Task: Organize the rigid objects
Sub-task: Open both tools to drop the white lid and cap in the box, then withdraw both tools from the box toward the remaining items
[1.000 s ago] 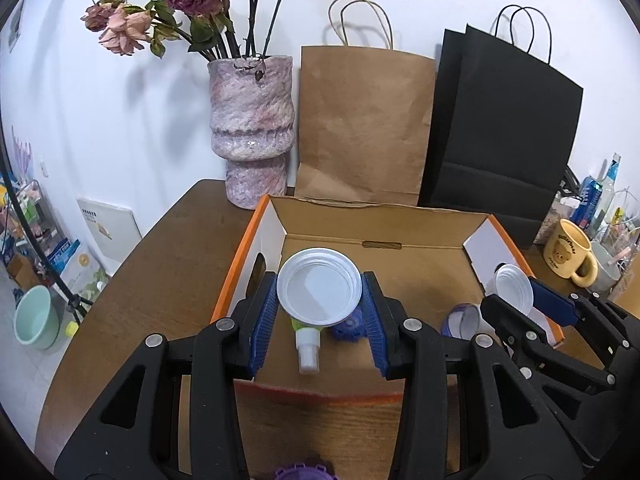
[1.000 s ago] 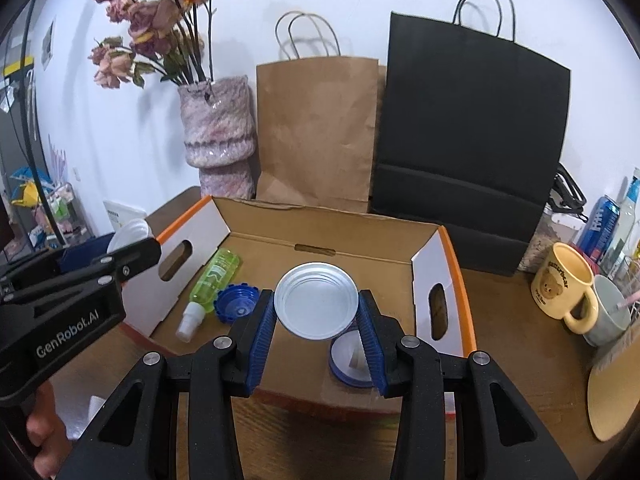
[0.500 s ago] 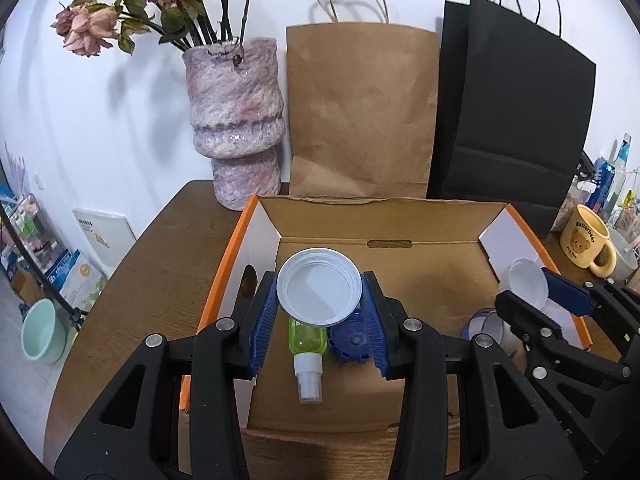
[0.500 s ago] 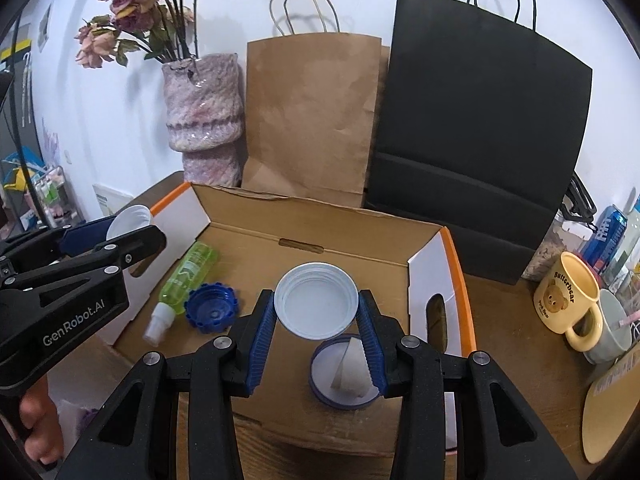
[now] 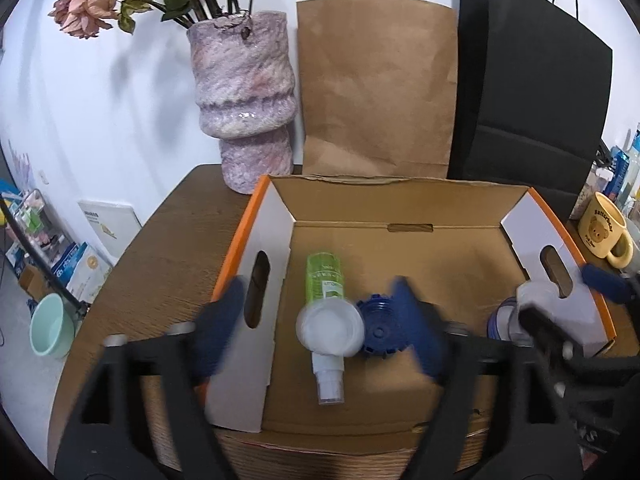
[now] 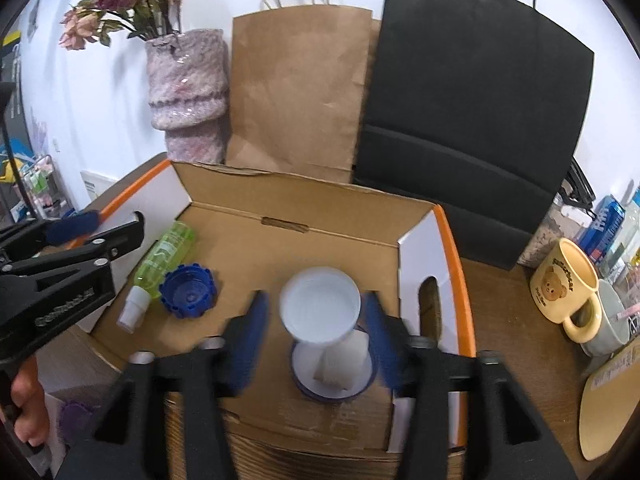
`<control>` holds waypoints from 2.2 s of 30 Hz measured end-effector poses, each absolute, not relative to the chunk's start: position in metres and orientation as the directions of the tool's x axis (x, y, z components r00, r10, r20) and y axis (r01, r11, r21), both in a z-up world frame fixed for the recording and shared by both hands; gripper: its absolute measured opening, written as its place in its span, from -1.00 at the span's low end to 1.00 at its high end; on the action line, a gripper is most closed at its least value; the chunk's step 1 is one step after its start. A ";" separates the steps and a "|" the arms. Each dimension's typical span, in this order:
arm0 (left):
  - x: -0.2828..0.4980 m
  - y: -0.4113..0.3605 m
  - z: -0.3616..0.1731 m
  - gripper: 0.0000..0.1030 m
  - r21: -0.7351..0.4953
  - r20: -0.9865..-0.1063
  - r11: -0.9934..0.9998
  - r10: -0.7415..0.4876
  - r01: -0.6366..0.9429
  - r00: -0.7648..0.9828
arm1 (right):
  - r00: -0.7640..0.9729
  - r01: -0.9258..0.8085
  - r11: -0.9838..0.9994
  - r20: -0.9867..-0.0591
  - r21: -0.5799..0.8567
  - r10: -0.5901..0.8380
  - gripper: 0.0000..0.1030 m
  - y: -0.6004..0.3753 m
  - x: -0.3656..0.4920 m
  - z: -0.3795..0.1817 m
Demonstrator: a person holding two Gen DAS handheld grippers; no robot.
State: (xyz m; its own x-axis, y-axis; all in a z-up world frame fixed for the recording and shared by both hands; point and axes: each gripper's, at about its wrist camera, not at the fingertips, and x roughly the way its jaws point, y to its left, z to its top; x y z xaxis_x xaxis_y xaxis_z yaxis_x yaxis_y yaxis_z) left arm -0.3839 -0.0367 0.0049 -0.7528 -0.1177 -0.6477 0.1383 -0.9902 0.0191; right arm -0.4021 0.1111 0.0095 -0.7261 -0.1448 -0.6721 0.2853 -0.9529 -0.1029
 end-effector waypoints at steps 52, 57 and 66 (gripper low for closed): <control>-0.306 -0.053 0.028 1.00 -0.026 -0.559 -0.987 -0.119 0.161 -0.821 | -0.792 0.312 -0.949 -0.567 -0.055 -0.227 0.86 0.138 -0.310 0.040; -0.289 -0.053 0.024 1.00 -0.020 -0.563 -0.988 -0.117 0.155 -0.818 | -0.791 0.310 -0.949 -0.569 -0.052 -0.227 0.86 0.144 -0.295 0.034; -0.259 -0.051 0.017 1.00 -0.023 -0.569 -0.989 -0.108 0.147 -0.815 | -0.800 0.303 -0.952 -0.555 -0.044 -0.229 0.86 0.152 -0.264 0.024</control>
